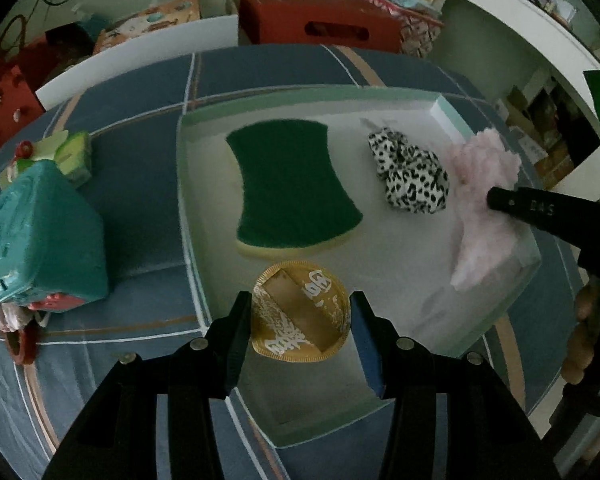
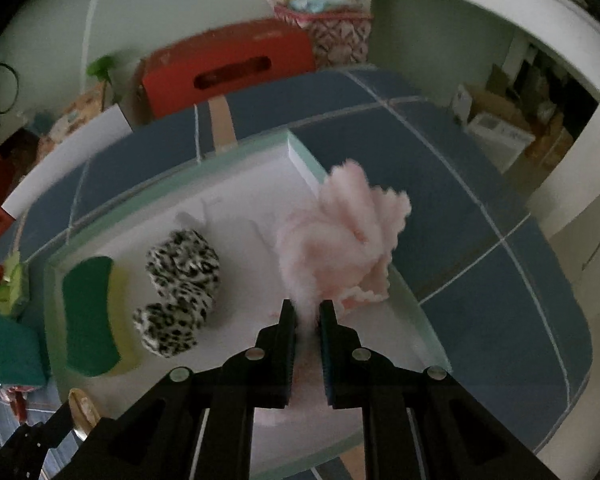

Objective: Organize soft objects
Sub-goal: 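Open the right tool to drop the towel while the left tool releases the puff in the tray, then move the left tool to the purple cartoon packet while the right tool returns to the pile, then grasp the purple cartoon packet with the left tool, then grasp the floral pink cloth with the right tool while the left tool holds the packet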

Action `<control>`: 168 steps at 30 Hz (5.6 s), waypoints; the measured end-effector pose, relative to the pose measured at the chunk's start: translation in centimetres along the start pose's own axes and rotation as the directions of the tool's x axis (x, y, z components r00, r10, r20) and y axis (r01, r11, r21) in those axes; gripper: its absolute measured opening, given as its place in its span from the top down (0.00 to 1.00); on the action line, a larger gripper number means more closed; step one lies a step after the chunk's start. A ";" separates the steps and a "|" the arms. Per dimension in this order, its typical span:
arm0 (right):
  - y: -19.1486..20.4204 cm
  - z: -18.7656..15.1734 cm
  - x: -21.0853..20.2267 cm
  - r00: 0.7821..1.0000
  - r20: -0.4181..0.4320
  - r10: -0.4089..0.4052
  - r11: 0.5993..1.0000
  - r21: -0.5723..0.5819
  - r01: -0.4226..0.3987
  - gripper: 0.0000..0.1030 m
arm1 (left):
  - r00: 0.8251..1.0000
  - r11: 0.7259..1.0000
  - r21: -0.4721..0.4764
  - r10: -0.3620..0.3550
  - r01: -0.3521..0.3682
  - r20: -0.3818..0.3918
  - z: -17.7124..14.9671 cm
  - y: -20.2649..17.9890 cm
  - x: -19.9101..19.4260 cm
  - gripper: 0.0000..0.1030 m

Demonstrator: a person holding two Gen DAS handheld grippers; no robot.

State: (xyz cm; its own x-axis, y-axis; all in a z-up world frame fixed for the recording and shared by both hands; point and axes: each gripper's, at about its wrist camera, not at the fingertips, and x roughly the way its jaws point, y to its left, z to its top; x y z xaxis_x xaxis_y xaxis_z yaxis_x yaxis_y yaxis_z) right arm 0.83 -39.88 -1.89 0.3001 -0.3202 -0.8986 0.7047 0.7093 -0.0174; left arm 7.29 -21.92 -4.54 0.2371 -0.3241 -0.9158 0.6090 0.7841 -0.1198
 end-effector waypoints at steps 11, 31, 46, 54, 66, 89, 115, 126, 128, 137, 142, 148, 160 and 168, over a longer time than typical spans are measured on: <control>0.2 0.6 -2.3 0.999 0.024 -0.041 0.999 -0.010 0.042 0.36 | 1.000 1.000 -0.003 -0.027 0.027 -0.006 -0.1 -0.3 -0.5 0.22; 1.3 1.1 -10.3 0.985 0.172 0.008 1.000 -0.021 -0.005 0.26 | 0.970 0.959 -0.265 0.155 -0.102 0.187 -0.8 10.2 -8.9 0.06; 11.2 -1.4 -9.9 0.977 0.117 0.178 0.960 -0.239 -0.146 0.26 | 0.932 0.794 -0.576 0.332 -0.194 0.145 -5.3 24.1 -12.6 0.06; 19.2 -4.8 -9.9 0.962 0.040 0.271 0.888 -0.396 -0.234 0.26 | 0.930 0.739 -0.645 0.349 -0.195 0.118 -7.5 27.7 -13.0 0.06; 27.3 -9.4 -8.6 0.947 -0.076 0.313 0.792 -0.529 -0.304 0.26 | 0.941 0.734 -0.658 0.318 -0.168 0.114 -8.0 29.2 -11.8 0.06; 26.5 -8.7 -6.8 0.978 -0.044 0.206 0.837 -0.510 -0.199 0.26 | 0.977 0.736 -0.674 0.187 -0.067 0.107 -6.9 28.5 -9.1 0.06; 23.9 -6.7 -6.8 0.973 -0.036 0.226 0.869 -0.444 -0.219 0.26 | 0.984 0.599 -0.798 0.101 0.059 0.149 -4.4 27.2 -6.6 0.49; 23.3 -6.4 -6.9 0.968 -0.045 0.248 0.869 -0.432 -0.243 0.26 | 0.971 0.615 -0.782 0.112 0.099 0.212 -5.1 26.7 -8.0 0.70; 23.3 -6.4 -7.0 0.967 -0.045 0.252 0.868 -0.432 -0.246 0.26 | 0.969 0.612 -0.783 0.112 0.108 0.220 -5.3 26.7 -8.2 0.71; 23.1 -6.4 -7.0 0.967 -0.045 0.252 0.868 -0.431 -0.246 0.26 | 0.950 0.621 -0.764 0.100 0.173 0.296 -5.9 26.2 -9.9 0.74; 23.5 -6.8 -7.1 0.967 -0.045 0.253 0.861 -0.446 -0.246 0.26 | 0.934 0.623 -0.752 0.096 0.213 0.344 -6.3 26.4 -11.4 0.75; 24.7 -7.7 -7.7 0.960 -0.052 0.275 0.838 -0.477 -0.265 0.26 | 0.912 0.623 -0.741 0.103 0.251 0.396 -7.1 26.6 -13.4 0.75; 27.6 -9.9 -7.8 0.938 -0.105 0.331 0.778 -0.531 -0.335 0.26 | 0.875 0.546 -0.808 0.254 0.221 0.412 -10.4 30.3 -17.1 0.75; 30.4 -11.9 -7.2 0.914 -0.171 0.368 0.726 -0.562 -0.397 0.26 | 0.891 0.440 -0.881 0.311 0.172 0.329 -12.8 33.4 -15.8 0.75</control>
State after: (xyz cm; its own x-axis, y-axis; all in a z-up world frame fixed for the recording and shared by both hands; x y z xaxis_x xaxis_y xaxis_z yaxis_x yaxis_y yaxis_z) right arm 12.44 -8.57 -1.21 0.4235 0.0755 -0.9028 0.0310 0.9947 0.0977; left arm 14.20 16.18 1.00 0.6503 -0.2191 -0.7274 -0.3586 0.7555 -0.5482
